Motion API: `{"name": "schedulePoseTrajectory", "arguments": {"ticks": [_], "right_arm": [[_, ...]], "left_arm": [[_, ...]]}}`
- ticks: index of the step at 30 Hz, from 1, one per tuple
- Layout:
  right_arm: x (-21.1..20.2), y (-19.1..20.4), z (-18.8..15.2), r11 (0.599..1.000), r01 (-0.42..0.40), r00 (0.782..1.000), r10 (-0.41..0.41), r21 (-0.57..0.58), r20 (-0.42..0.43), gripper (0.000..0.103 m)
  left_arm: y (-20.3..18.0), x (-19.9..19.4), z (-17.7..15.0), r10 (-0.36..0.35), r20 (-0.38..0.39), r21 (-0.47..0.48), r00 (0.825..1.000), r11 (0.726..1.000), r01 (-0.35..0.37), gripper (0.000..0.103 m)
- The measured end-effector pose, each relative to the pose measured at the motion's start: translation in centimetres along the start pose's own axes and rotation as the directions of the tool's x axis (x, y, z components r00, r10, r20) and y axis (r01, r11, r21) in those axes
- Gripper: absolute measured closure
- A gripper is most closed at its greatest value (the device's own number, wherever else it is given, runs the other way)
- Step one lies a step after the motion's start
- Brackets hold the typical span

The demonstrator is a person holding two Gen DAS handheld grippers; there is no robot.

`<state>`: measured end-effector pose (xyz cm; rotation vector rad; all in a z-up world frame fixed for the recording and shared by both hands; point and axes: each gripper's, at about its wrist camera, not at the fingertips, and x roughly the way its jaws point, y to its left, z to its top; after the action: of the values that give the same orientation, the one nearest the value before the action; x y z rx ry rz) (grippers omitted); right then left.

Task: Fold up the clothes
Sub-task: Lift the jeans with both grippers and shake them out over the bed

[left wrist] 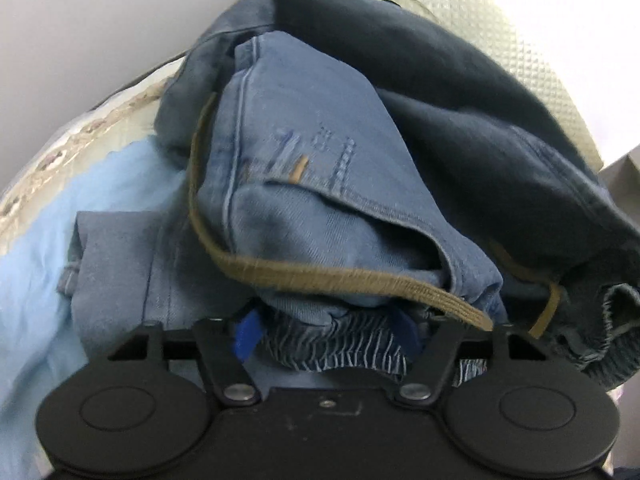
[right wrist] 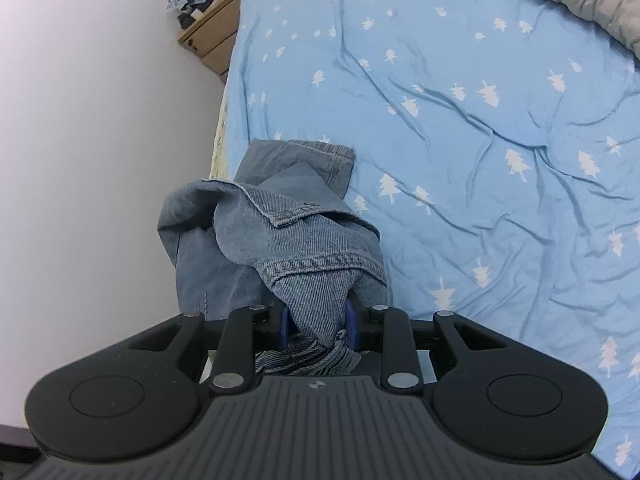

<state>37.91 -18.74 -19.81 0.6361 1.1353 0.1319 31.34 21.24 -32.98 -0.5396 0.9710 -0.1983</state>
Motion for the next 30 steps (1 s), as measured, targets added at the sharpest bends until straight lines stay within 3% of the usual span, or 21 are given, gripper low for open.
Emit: {"name": "schedulePoseTrajectory", "arguments": {"ticks": [2, 6, 14, 19, 22, 26, 30], "right_arm": [[-0.6, 0.2, 0.0, 1.0, 0.002, 1.0, -0.002, -0.02, -0.003, 0.075], [-2.2, 1.0, 0.3, 0.996, 0.002, 1.0, -0.002, -0.09, -0.001, 0.076], [-5.4, 0.2, 0.5, 0.962, -0.016, 1.0, 0.01, -0.271, -0.024, 0.076], [-7.5, -2.1, 0.5, 0.912, -0.075, 0.996, 0.052, -0.402, -0.069, 0.076], [-9.2, -4.0, 0.6, 0.871, -0.121, 0.992, 0.083, -0.476, -0.1, 0.077], [-12.2, -6.3, 0.8, 0.827, -0.132, 0.989, 0.075, -0.547, -0.124, 0.077], [-14.5, -8.4, 1.5, 0.796, -0.108, 0.992, 0.046, -0.595, -0.119, 0.078]], "left_arm": [[-0.4, -0.5, 0.2, 0.021, 0.017, -0.003, 1.0, 1.0, -0.021, 0.069], [-2.0, -2.9, -0.6, 0.008, 0.041, 0.011, 0.999, 1.0, -0.008, 0.082], [-7.5, -8.2, -4.8, -0.014, 0.101, 0.061, 0.995, 0.998, 0.008, 0.087], [-12.7, -11.5, -9.5, 0.024, 0.15, 0.052, 0.988, 0.998, -0.032, 0.088], [-15.9, -12.8, -13.4, 0.062, 0.163, -0.005, 0.985, 0.998, -0.062, 0.088], [-21.3, -14.1, -17.4, 0.042, 0.173, 0.003, 0.984, 0.999, -0.044, 0.088], [-26.1, -14.1, -20.7, -0.028, 0.138, 0.026, 0.99, 0.999, 0.025, 0.088]]}}
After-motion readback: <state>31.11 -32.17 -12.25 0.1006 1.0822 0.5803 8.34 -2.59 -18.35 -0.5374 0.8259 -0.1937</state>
